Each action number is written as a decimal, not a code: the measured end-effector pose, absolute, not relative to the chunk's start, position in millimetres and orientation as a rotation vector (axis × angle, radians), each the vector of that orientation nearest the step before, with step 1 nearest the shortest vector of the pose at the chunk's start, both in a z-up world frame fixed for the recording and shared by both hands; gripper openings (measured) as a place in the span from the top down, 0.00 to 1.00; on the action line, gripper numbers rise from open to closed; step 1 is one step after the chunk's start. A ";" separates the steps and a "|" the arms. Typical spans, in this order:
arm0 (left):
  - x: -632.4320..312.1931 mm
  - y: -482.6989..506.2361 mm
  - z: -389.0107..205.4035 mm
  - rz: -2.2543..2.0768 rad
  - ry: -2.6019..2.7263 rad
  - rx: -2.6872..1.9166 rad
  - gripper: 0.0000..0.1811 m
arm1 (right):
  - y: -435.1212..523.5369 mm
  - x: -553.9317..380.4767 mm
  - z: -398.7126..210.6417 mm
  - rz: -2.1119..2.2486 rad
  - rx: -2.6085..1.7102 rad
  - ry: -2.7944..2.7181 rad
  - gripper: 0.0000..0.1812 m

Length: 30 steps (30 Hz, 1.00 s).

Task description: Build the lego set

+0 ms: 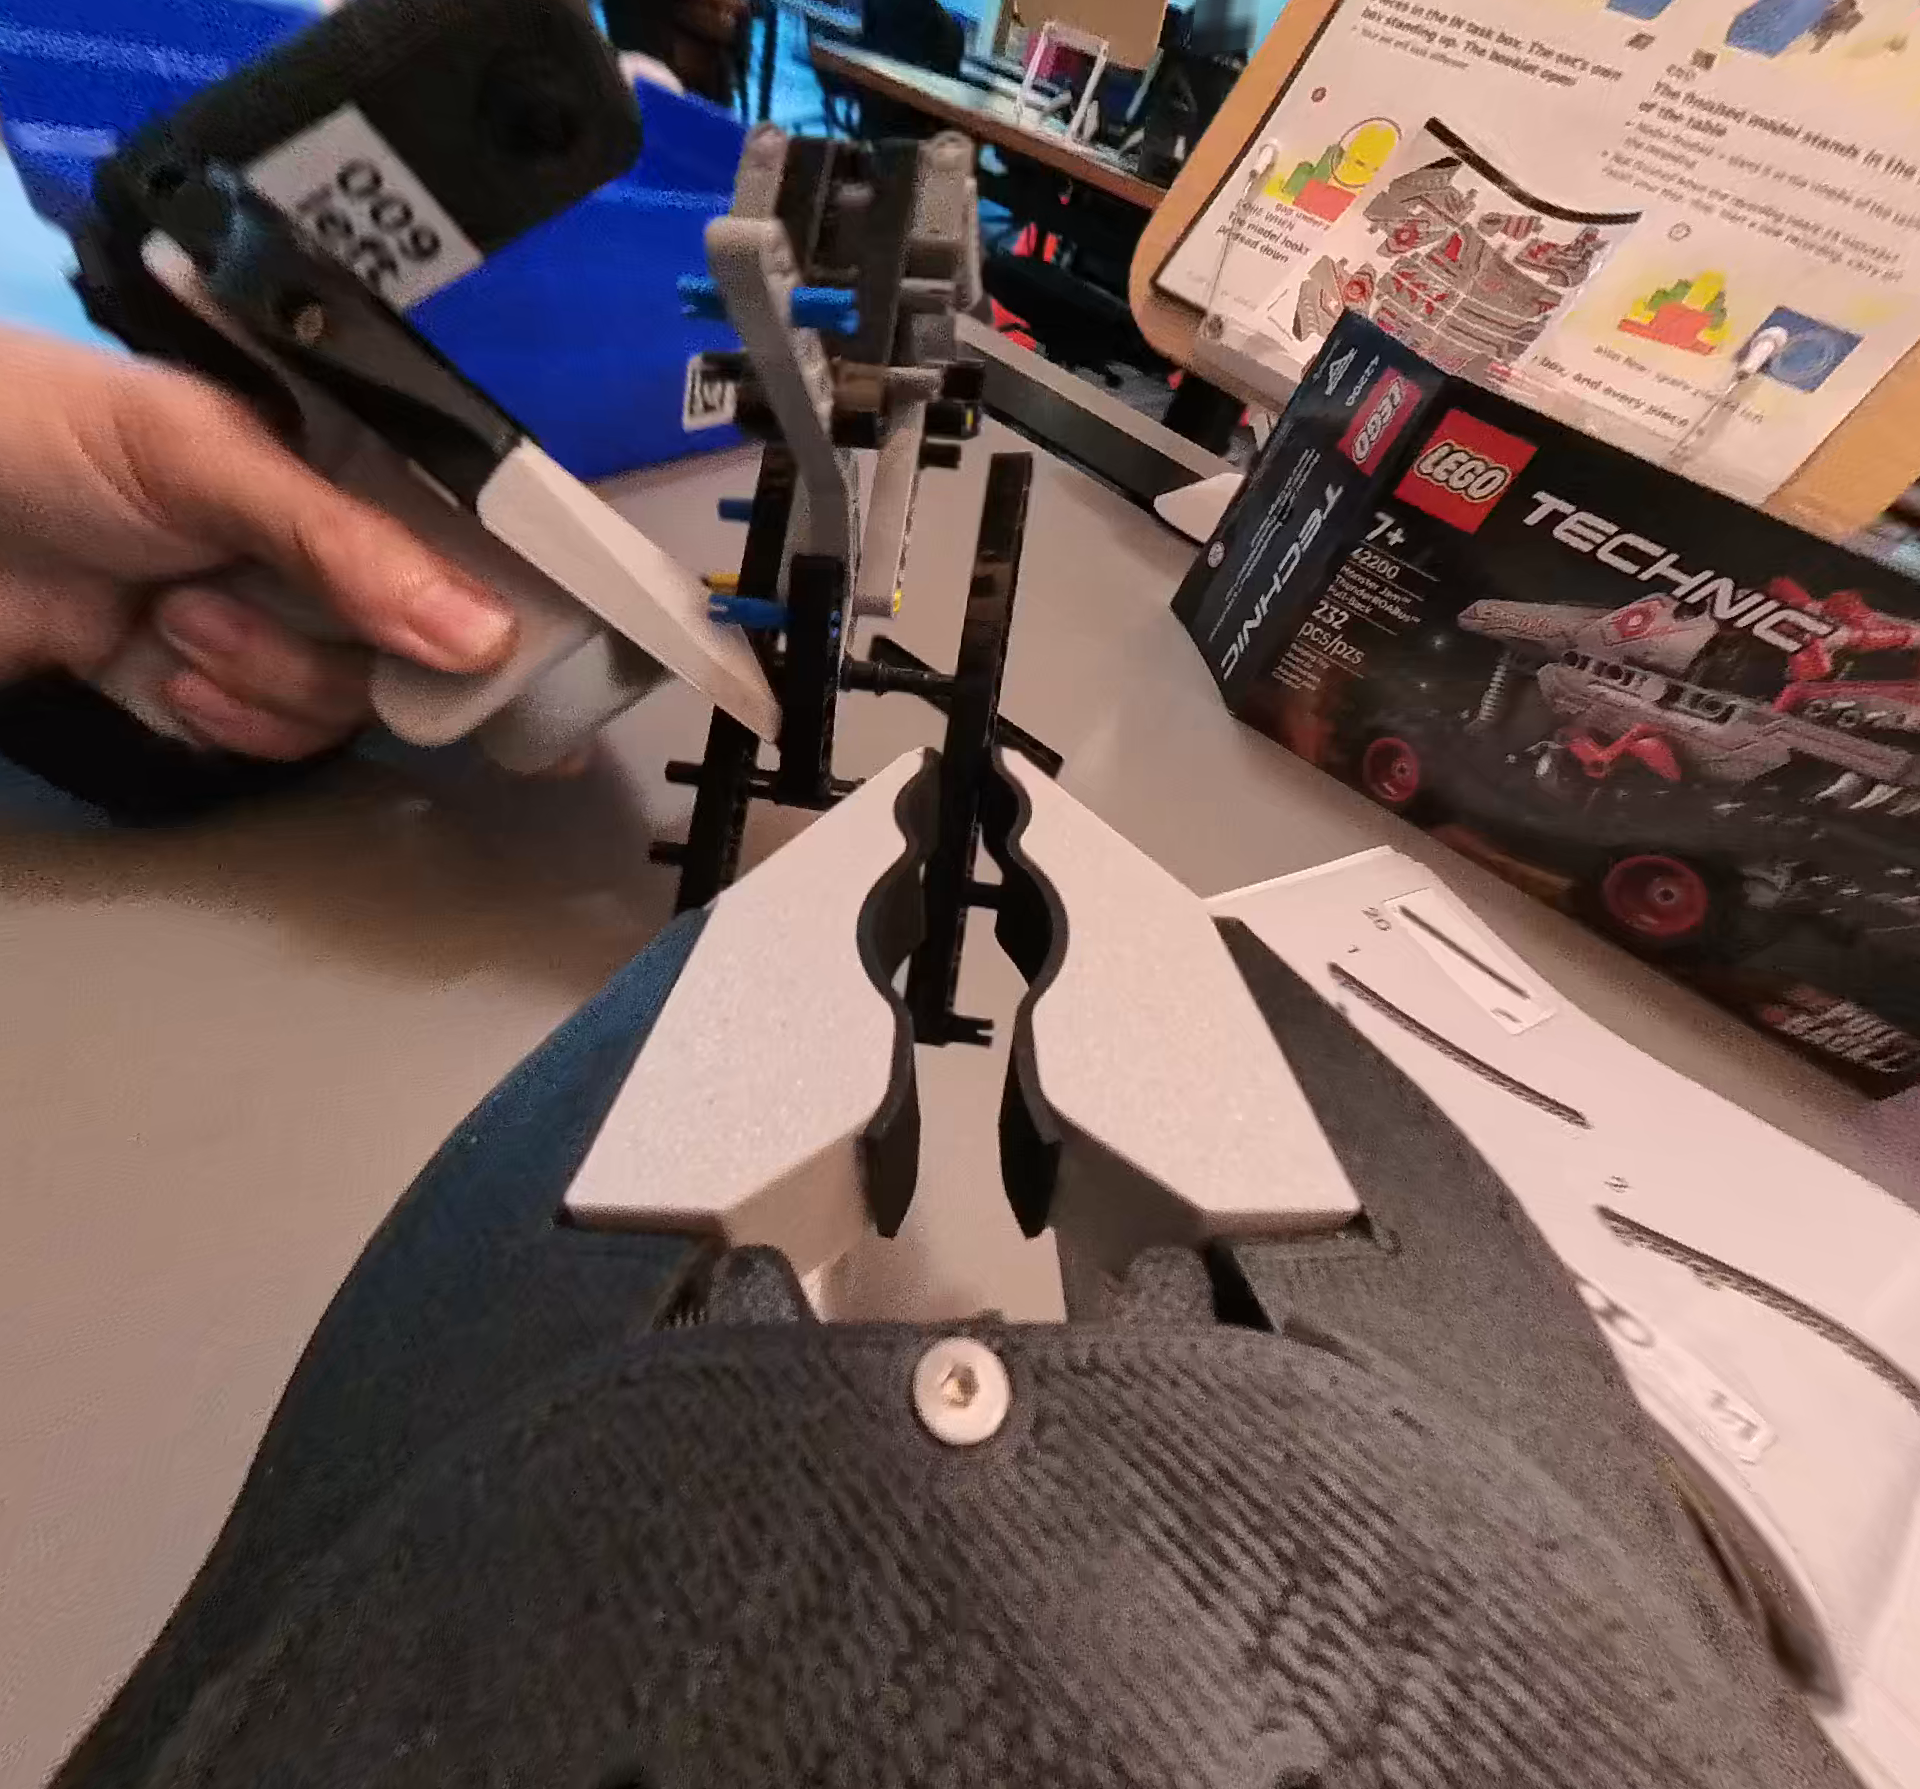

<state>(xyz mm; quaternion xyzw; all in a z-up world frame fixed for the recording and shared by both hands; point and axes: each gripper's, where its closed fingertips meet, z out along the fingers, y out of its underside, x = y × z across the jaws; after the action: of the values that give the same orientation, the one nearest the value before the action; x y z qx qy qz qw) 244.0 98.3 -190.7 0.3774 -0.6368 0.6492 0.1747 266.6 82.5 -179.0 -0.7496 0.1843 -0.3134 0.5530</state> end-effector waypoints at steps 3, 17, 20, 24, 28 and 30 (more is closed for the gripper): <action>245.2 98.3 -186.9 1.869 -1.751 1.069 0.97 | 82.8 267.5 -174.0 -0.706 -1.728 0.471 0.97; 253.1 102.9 -171.2 1.980 -1.568 1.116 0.97 | 84.3 271.5 -160.7 -0.587 -1.557 0.652 0.97; 253.6 103.6 -169.4 1.966 -1.469 1.125 0.97 | 84.9 272.0 -159.7 -0.517 -1.518 0.697 0.97; 254.9 102.9 -169.3 1.957 -1.357 1.133 0.98 | 84.4 273.1 -161.7 -0.627 -1.567 0.664 0.97; 254.3 104.7 -168.4 1.983 -1.415 1.104 0.98 | 86.0 271.5 -162.4 -0.601 -1.572 0.655 0.97; 251.8 105.6 -172.1 1.986 -1.588 1.077 0.97 | 86.8 269.0 -166.7 -0.483 -1.598 0.642 0.97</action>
<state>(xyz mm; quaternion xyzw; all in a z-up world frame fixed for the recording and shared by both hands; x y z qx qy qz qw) 251.8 105.6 -172.1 0.3829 -0.5647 0.7063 0.1889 269.0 86.8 -166.7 -0.6968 0.2798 -0.2106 0.6260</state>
